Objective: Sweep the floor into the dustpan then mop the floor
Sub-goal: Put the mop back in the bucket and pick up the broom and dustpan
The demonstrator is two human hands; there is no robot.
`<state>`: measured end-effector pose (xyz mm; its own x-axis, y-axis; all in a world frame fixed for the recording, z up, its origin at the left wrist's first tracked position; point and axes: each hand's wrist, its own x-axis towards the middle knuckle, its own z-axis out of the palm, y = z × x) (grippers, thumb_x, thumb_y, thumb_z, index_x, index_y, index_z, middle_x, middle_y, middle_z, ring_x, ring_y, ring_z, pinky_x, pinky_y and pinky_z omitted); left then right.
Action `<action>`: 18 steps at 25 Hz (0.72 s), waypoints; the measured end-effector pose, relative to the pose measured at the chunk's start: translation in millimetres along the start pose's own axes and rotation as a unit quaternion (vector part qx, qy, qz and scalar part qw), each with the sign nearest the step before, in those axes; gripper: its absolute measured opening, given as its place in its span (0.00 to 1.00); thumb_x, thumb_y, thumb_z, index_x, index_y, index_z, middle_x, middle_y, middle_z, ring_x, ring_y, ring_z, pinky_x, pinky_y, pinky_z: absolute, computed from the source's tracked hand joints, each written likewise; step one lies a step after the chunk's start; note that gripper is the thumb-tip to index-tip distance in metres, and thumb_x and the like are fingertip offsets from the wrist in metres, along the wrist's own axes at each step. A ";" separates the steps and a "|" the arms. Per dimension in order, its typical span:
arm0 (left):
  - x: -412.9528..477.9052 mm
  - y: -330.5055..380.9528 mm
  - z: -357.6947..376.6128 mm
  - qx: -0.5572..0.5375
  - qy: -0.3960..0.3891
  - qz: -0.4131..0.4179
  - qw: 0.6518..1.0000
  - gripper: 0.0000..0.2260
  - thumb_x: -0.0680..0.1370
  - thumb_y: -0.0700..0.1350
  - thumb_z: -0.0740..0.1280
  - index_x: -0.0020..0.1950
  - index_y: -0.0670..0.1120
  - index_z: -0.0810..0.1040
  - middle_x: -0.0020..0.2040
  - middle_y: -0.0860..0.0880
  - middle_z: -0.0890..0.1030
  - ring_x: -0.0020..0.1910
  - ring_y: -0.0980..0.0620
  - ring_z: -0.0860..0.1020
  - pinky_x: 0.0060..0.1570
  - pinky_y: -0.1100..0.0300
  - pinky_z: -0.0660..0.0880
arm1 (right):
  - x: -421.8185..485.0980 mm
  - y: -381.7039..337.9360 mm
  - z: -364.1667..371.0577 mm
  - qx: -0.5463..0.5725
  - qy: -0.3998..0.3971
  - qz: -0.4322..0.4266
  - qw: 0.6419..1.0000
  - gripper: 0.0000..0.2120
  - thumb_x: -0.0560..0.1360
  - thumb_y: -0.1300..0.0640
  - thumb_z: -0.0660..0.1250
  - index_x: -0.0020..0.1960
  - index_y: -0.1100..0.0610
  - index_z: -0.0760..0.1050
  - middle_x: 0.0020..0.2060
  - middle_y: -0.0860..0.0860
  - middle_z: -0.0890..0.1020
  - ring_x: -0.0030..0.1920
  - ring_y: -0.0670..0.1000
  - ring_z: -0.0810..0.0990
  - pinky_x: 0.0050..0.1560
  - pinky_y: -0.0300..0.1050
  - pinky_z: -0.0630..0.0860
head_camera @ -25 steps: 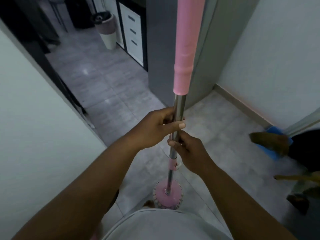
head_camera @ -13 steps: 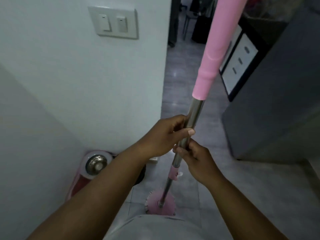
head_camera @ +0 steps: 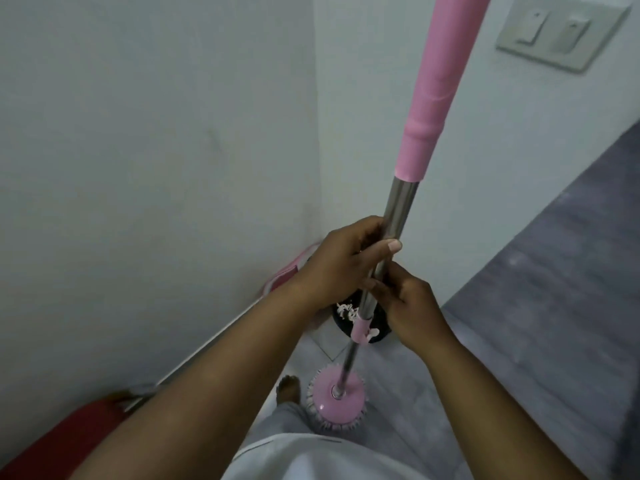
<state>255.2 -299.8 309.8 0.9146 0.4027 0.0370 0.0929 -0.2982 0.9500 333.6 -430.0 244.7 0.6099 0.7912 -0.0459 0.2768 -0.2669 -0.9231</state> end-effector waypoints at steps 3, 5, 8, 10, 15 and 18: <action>-6.3 -10.4 -34.2 -0.004 0.040 -0.015 0.999 0.11 0.81 0.47 0.65 0.57 0.41 0.77 0.50 0.39 0.80 0.50 0.41 0.79 0.53 0.42 0.77 | 23.4 -15.0 25.8 -0.006 -0.038 -0.002 0.999 0.07 0.77 0.47 0.65 0.55 0.40 0.76 0.49 0.41 0.84 0.50 0.42 0.81 0.48 0.41 0.78; -5.2 -19.2 -55.9 -0.031 0.056 -0.021 0.998 0.10 0.81 0.46 0.65 0.58 0.42 0.77 0.50 0.39 0.80 0.52 0.42 0.80 0.53 0.42 0.77 | 40.4 -24.0 42.9 0.001 -0.052 -0.002 0.999 0.07 0.77 0.45 0.65 0.54 0.39 0.76 0.49 0.39 0.84 0.50 0.40 0.81 0.48 0.39 0.77; 8.7 -36.4 -91.4 -0.041 0.052 -0.025 0.998 0.10 0.81 0.45 0.65 0.59 0.41 0.77 0.50 0.38 0.80 0.53 0.40 0.80 0.53 0.38 0.76 | 69.1 -35.2 68.1 0.008 -0.054 0.007 0.998 0.07 0.78 0.47 0.65 0.55 0.42 0.76 0.49 0.40 0.84 0.50 0.40 0.81 0.47 0.35 0.76; 22.3 -48.5 -112.4 -0.042 0.052 -0.025 0.997 0.10 0.80 0.45 0.66 0.59 0.42 0.77 0.50 0.38 0.80 0.52 0.39 0.80 0.53 0.37 0.76 | 89.9 -41.8 80.2 -0.009 -0.055 0.007 0.998 0.08 0.79 0.49 0.64 0.57 0.46 0.76 0.50 0.42 0.84 0.50 0.41 0.81 0.48 0.35 0.77; 69.3 -67.4 -159.4 -0.037 0.043 -0.009 0.998 0.09 0.81 0.45 0.65 0.58 0.42 0.77 0.50 0.40 0.81 0.53 0.43 0.80 0.56 0.39 0.76 | 155.0 -55.7 99.6 -0.054 -0.030 -0.004 0.998 0.11 0.79 0.50 0.64 0.59 0.51 0.76 0.50 0.47 0.83 0.49 0.42 0.81 0.46 0.31 0.75; 94.8 -73.8 -178.4 -0.029 0.030 -0.007 0.999 0.09 0.81 0.45 0.64 0.59 0.43 0.77 0.50 0.42 0.81 0.53 0.45 0.80 0.57 0.42 0.76 | 187.1 -57.4 108.1 -0.052 -0.011 0.010 0.999 0.10 0.79 0.49 0.64 0.58 0.51 0.76 0.49 0.46 0.83 0.47 0.42 0.81 0.41 0.26 0.73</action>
<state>264.8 -85.2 298.5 0.8880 0.4582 0.0395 0.0815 -0.2413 0.9670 351.5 -207.2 247.8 0.6002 0.7964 -0.0735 0.3407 -0.3377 -0.8774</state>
